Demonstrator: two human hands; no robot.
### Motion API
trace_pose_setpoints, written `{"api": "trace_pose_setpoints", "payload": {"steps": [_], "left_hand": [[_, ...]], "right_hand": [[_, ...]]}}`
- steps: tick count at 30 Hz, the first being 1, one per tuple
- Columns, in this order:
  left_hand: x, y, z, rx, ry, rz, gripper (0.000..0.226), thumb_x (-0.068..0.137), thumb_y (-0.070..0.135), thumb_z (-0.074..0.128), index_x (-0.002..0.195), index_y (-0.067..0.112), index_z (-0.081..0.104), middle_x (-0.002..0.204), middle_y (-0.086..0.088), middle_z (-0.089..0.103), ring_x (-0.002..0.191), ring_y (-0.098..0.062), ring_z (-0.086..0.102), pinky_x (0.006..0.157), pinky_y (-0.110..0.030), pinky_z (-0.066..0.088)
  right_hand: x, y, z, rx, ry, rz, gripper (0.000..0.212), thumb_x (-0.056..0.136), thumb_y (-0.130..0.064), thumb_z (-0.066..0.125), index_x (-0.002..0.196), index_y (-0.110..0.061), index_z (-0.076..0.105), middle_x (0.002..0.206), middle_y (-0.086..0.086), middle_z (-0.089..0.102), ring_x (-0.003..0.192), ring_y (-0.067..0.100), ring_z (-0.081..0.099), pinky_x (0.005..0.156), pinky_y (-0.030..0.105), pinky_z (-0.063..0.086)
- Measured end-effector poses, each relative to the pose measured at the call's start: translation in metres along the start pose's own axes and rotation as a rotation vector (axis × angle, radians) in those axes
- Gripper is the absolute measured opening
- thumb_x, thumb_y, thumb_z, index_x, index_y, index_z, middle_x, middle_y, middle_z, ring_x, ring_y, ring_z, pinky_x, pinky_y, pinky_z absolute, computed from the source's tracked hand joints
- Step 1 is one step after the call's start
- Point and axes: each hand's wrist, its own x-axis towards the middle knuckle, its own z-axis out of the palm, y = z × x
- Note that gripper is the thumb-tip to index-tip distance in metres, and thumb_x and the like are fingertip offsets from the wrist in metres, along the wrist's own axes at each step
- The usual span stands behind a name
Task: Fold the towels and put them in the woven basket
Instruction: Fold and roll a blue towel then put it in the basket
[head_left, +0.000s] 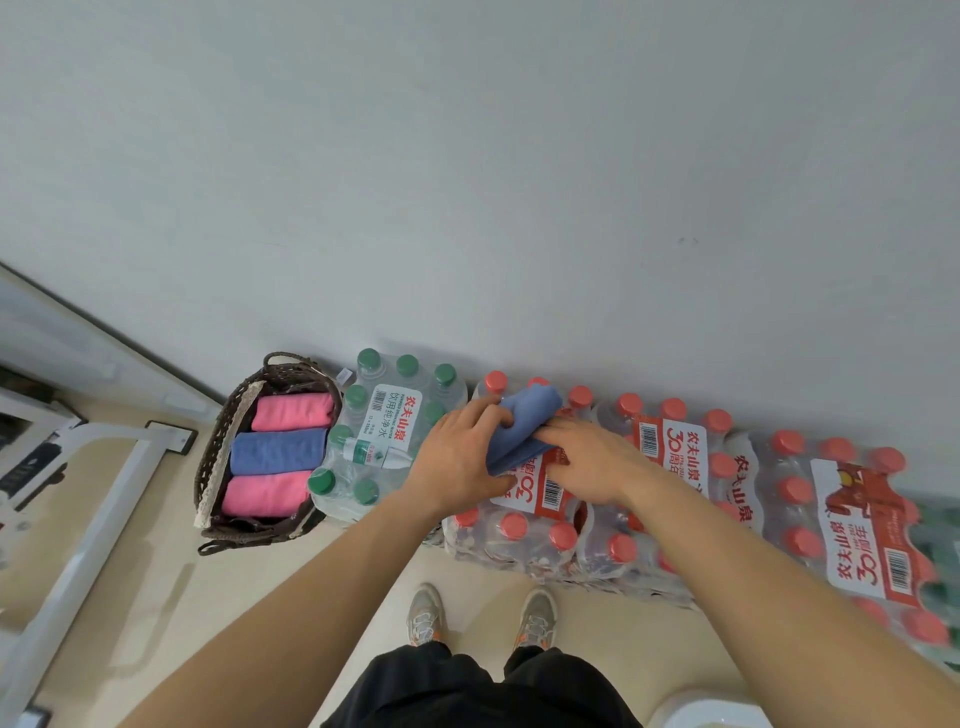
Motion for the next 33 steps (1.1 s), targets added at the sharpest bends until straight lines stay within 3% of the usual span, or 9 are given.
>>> {"api": "trace_pose_setpoints", "payload": {"steps": [3, 5, 9, 12, 14, 16, 19, 25, 33], "left_hand": [[-0.001, -0.001, 0.003, 0.083, 0.003, 0.055, 0.055, 0.065, 0.035, 0.074, 0.115, 0.025, 0.052, 0.136, 0.001, 0.048, 0.112, -0.022, 0.054, 0.092, -0.032, 0.042], [-0.001, -0.002, 0.003, 0.111, -0.004, 0.073, 0.052, 0.067, 0.031, 0.072, 0.114, 0.025, 0.052, 0.135, 0.0, 0.049, 0.111, -0.024, 0.055, 0.091, -0.034, 0.043], [-0.001, -0.002, 0.007, 0.152, -0.009, 0.083, 0.047, 0.072, 0.033, 0.071, 0.115, 0.027, 0.053, 0.139, -0.003, 0.048, 0.116, -0.026, 0.054, 0.094, -0.035, 0.043], [-0.003, -0.005, 0.013, 0.196, -0.014, 0.088, 0.05, 0.076, 0.035, 0.069, 0.123, 0.024, 0.054, 0.146, -0.005, 0.045, 0.125, -0.026, 0.051, 0.1, -0.037, 0.043], [-0.006, -0.009, 0.015, 0.199, 0.005, 0.107, 0.05, 0.084, 0.036, 0.064, 0.13, 0.019, 0.053, 0.151, -0.007, 0.041, 0.133, -0.027, 0.045, 0.105, -0.041, 0.042], [-0.011, -0.014, 0.017, 0.182, 0.04, 0.117, 0.048, 0.093, 0.038, 0.059, 0.136, 0.017, 0.051, 0.156, -0.005, 0.035, 0.139, -0.028, 0.039, 0.11, -0.042, 0.038], [-0.019, -0.019, 0.021, 0.196, 0.037, 0.121, 0.052, 0.099, 0.034, 0.052, 0.146, 0.017, 0.038, 0.161, -0.002, 0.023, 0.146, -0.026, 0.028, 0.115, -0.045, 0.033], [-0.02, -0.014, 0.029, 0.342, -0.076, 0.041, 0.078, 0.1, 0.064, 0.021, 0.157, 0.014, 0.005, 0.165, -0.002, 0.0, 0.152, -0.019, 0.0, 0.123, -0.045, 0.01], [-0.018, -0.008, 0.036, 0.263, -0.096, -0.027, 0.073, 0.1, 0.06, 0.018, 0.157, 0.018, 0.002, 0.165, 0.002, -0.005, 0.151, -0.014, -0.008, 0.122, -0.044, -0.003]], "right_hand": [[-0.005, 0.0, -0.003, -0.023, 0.116, 0.098, 0.027, 0.089, -0.021, 0.048, 0.106, -0.033, 0.065, 0.108, -0.01, 0.067, 0.086, 0.012, 0.062, 0.07, 0.036, 0.055], [-0.009, -0.001, -0.007, -0.215, 0.305, 0.184, 0.016, 0.093, -0.024, 0.047, 0.09, -0.027, 0.063, 0.099, -0.005, 0.066, 0.083, 0.015, 0.059, 0.07, 0.036, 0.053], [-0.006, -0.009, -0.009, -0.321, 0.605, 0.063, 0.019, 0.09, -0.024, 0.053, 0.105, -0.017, 0.062, 0.114, 0.001, 0.059, 0.1, 0.022, 0.055, 0.077, 0.038, 0.052], [0.007, -0.03, 0.0, -0.38, 0.504, -0.106, 0.047, 0.092, -0.029, 0.045, 0.136, -0.015, 0.053, 0.141, 0.003, 0.052, 0.127, 0.024, 0.049, 0.101, 0.042, 0.045], [0.016, -0.038, 0.008, -0.412, 0.37, -0.118, 0.058, 0.097, -0.038, 0.026, 0.15, -0.016, 0.038, 0.156, 0.001, 0.036, 0.141, 0.021, 0.035, 0.115, 0.041, 0.03], [0.022, -0.032, 0.014, -0.407, 0.25, -0.047, 0.068, 0.098, -0.049, 0.006, 0.156, -0.018, 0.02, 0.164, -0.002, 0.018, 0.15, 0.019, 0.017, 0.121, 0.039, 0.013], [0.027, -0.012, 0.025, -0.476, 0.167, -0.015, 0.074, 0.094, -0.058, -0.01, 0.158, -0.023, 0.002, 0.166, -0.005, 0.002, 0.152, 0.017, -0.002, 0.123, 0.042, 0.007], [0.032, 0.007, 0.033, -0.566, 0.161, -0.017, 0.066, 0.099, -0.054, 0.002, 0.157, -0.023, -0.003, 0.166, -0.001, 0.0, 0.152, 0.021, -0.005, 0.121, 0.05, 0.012], [0.035, 0.015, 0.043, -0.59, 0.185, -0.015, 0.066, 0.1, -0.054, 0.007, 0.153, -0.02, -0.012, 0.165, 0.003, -0.004, 0.152, 0.024, -0.009, 0.122, 0.052, 0.01]]}}
